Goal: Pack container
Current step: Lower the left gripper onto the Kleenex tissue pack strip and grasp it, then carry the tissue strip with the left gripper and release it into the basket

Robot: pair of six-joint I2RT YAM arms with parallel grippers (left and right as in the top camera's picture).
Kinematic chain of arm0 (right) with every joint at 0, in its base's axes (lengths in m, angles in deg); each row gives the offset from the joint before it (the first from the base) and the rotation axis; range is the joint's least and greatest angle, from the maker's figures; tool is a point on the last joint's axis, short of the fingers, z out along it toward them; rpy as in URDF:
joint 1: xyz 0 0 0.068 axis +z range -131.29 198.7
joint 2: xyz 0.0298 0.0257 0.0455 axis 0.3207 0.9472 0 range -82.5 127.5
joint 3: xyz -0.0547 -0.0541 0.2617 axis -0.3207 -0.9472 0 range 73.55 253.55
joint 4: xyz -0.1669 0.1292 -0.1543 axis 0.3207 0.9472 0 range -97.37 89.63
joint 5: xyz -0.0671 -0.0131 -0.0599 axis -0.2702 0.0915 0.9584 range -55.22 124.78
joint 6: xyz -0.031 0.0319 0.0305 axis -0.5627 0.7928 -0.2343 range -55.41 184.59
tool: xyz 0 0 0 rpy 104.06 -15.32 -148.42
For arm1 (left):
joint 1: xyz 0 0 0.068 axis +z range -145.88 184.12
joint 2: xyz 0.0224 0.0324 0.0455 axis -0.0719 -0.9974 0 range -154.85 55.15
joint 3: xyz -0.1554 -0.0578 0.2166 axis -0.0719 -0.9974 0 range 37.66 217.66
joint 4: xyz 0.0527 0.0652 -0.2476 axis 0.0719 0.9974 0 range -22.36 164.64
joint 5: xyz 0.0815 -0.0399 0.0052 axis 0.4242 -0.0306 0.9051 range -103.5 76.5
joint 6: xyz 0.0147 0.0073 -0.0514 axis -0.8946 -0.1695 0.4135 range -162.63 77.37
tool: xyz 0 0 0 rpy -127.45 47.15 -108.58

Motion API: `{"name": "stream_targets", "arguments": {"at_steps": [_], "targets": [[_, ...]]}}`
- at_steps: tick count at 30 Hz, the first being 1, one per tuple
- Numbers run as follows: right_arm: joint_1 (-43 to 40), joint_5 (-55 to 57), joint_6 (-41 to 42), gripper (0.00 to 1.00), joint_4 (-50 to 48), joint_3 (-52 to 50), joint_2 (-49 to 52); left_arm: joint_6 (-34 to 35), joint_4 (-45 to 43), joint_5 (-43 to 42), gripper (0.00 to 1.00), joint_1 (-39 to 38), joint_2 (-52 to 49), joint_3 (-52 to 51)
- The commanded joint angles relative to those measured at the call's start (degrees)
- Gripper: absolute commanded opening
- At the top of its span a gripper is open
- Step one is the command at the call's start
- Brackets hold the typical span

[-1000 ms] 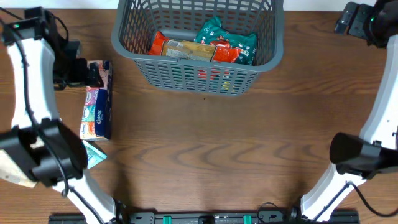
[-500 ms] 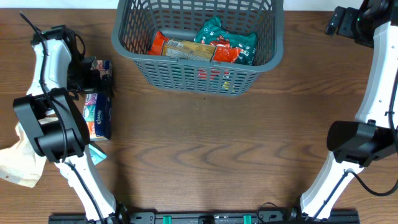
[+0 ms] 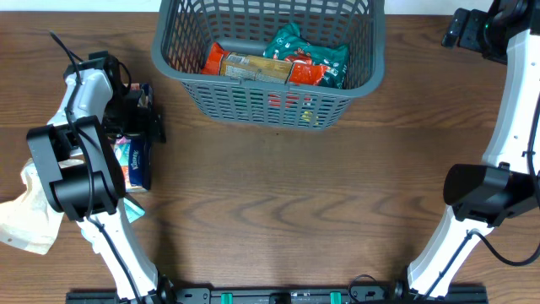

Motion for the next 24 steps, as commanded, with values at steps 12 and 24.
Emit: {"name": "stream_targets", "arguments": {"at_steps": [12, 24], "targets": [[-0.42, 1.07, -1.95, 0.99, -0.50, 0.00, 0.07, 7.67, 3.61, -0.61, 0.09, 0.15, 4.55, -1.62], [-0.39, 1.22, -3.13, 0.99, -0.52, -0.02, 0.07, 19.02, 6.73, -0.63, 0.06, 0.09, 28.52, 12.13]]}}
